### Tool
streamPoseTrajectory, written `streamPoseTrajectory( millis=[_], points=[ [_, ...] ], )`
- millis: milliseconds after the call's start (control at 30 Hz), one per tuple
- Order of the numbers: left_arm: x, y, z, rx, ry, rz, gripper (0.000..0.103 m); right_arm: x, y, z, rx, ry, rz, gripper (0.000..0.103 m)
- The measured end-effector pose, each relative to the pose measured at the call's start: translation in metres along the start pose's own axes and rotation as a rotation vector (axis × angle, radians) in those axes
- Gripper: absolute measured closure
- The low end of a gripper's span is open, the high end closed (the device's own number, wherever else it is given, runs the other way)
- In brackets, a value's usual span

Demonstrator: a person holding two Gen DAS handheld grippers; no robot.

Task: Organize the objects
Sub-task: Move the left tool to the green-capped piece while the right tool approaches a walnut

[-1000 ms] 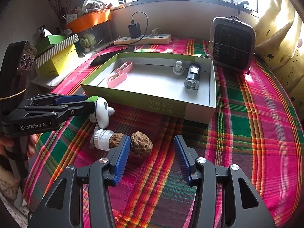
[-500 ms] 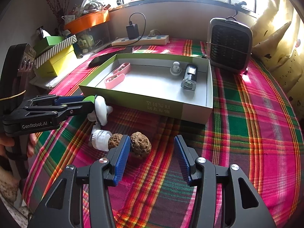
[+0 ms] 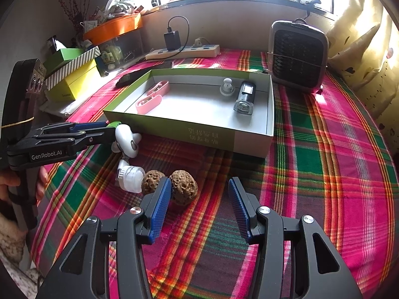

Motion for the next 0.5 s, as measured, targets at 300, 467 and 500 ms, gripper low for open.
streamPoseTrajectory(
  millis=[300, 467, 500],
  points=[
    [-0.002, -0.008, 0.0, -0.024, -0.002, -0.021, 0.061, -0.008, -0.007, 0.003, -0.028, 0.034, -0.01, 0.054],
    [-0.004, -0.011, 0.0, -0.024, 0.006, -0.019, 0.061, -0.008, -0.011, 0.002, -0.031, 0.023, -0.013, 0.054],
    [-0.004, -0.011, 0.0, -0.024, 0.01, -0.017, 0.061, -0.008, -0.011, 0.002, -0.033, 0.024, -0.014, 0.054]
  ],
)
Point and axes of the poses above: each gripper's, at about its wrist camera, not at the fingertips, and y roughly against the way its jaws point, x to its right, z to its underside, the point moved 3 cm from there along -y, roughly the way its jaws point, and after that the axes turned 10 degrees about -y, right-handed, at the moved point
